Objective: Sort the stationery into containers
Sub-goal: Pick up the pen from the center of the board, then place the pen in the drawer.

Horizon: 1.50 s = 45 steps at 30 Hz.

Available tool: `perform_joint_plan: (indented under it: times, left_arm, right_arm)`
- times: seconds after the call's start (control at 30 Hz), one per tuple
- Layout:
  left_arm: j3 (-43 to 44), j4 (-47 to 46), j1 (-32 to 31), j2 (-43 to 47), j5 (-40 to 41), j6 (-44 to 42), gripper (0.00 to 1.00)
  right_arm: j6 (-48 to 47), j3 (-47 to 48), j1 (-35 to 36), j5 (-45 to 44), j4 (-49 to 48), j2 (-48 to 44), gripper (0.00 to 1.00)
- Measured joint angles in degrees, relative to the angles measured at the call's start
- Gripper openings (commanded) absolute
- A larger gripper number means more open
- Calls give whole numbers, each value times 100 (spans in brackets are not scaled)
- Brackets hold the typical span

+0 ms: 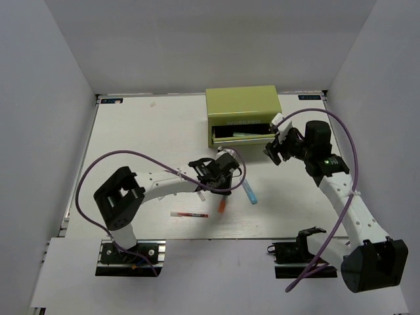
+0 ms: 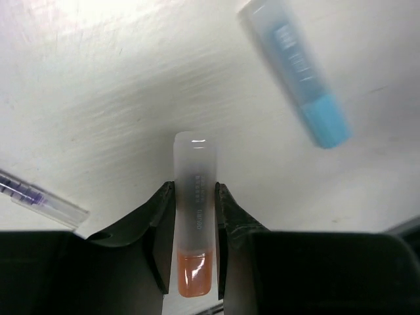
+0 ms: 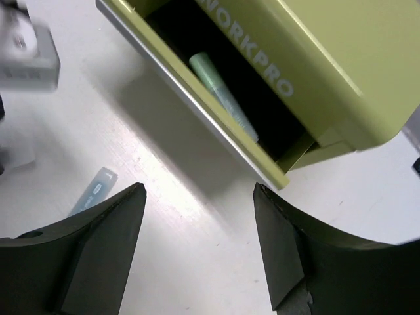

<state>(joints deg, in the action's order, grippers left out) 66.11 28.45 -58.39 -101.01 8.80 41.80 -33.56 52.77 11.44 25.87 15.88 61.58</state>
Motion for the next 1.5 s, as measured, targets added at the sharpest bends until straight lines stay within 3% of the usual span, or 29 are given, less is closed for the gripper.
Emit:
perform_joint_plan:
  times: [0.1, 0.13, 0.2, 0.23, 0.27, 0.33, 0.37, 0.53, 0.97, 1.13, 1.4, 1.47, 1.5]
  left_arm:
    - [136, -181, 22, 382, -4, -127, 0]
    - [247, -210, 26, 461, 9, -190, 0]
    - [579, -323, 39, 557, 70, -409, 0]
    - [800, -354, 44, 557, 114, -551, 0]
    - [1003, -393, 55, 557, 162, -734, 0]
    - [1388, -420, 79, 549, 280, -1128, 0]
    - [1574, -420, 90, 529, 306, -1340, 0]
    - [2216, -675, 308, 356, 358, -2682, 0]
    - [2319, -2282, 951, -170, -669, -6275, 0]
    - [2374, -2693, 960, -588, -789, -6955, 0]
    - [2369, -3254, 960, -1054, -448, -7353, 0]
    - [2369, -3327, 960, -1088, -389, -7385, 1]
    - [2369, -3342, 960, -1097, -361, -7396, 16]
  right_arm:
    - [212, -282, -50, -11, -24, -260, 73]
    - [282, -376, -70, -24, -28, -363, 67]
    - [382, -525, -111, -42, -90, -507, 49]
    - [450, -616, -136, -46, -114, -599, 27]
    - [490, -723, -155, -57, -127, -697, 17]
    - [588, -946, -192, -66, -149, -896, 1]
    - [645, -1080, -208, -87, -164, -1005, 0]
    - [732, -1738, -238, -109, -190, -1521, 0]
    - [691, -2295, -245, -28, -192, -1930, 0]
    - [616, -2385, -245, 17, -188, -1961, 0]
    - [597, -2457, -243, 114, -192, -1971, 0]
    - [592, -2457, -245, 133, -192, -1974, 18]
    - [584, -2457, -245, 140, -192, -1974, 25]
